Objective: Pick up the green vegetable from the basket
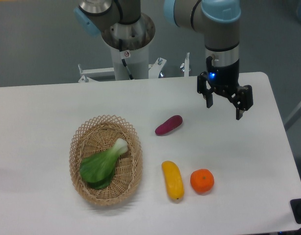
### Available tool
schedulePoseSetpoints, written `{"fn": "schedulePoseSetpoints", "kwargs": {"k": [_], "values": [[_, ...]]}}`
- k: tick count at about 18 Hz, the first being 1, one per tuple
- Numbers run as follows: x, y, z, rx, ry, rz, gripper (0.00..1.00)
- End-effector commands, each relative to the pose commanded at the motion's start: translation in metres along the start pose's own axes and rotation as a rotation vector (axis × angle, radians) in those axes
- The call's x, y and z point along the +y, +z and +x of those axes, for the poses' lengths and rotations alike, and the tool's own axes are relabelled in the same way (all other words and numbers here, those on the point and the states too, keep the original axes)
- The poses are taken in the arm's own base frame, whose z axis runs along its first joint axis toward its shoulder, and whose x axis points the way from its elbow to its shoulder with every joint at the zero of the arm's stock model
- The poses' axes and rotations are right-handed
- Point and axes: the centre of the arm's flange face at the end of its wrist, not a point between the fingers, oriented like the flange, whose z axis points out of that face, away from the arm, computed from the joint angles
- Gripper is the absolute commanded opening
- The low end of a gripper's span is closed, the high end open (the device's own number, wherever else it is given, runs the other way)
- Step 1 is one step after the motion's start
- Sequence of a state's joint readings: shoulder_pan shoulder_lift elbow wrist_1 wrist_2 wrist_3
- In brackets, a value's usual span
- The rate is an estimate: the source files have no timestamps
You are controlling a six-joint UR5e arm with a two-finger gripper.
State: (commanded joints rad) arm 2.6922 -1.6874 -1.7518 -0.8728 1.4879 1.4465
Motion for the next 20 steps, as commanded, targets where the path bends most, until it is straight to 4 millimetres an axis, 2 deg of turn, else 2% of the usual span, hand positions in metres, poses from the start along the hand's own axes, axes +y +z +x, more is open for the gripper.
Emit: {"fn": "schedulePoseSetpoints", "kwargs": {"k": [7, 10, 12, 15, 17, 19, 20], "values": [[-0.002, 0.001, 0.002, 0.002, 0.006, 0.005, 1.0], [-0.014, 0.014, 0.021, 0.038, -0.046, 0.009, 1.0], [-0.031, 0.018, 0.029, 0.037, -0.151, 0.017, 1.0], [-0.07, 0.021, 0.045, 0.058, -0.171, 0.04, 1.0], [-0.085, 0.028, 0.055, 0.08, -0.206, 0.046, 1.0], [-0.112, 0.031, 0.075, 0.104, -0.237, 0.052, 1.0], [-0.123, 0.042, 0.085, 0.127, -0.25, 0.044, 1.0]]}}
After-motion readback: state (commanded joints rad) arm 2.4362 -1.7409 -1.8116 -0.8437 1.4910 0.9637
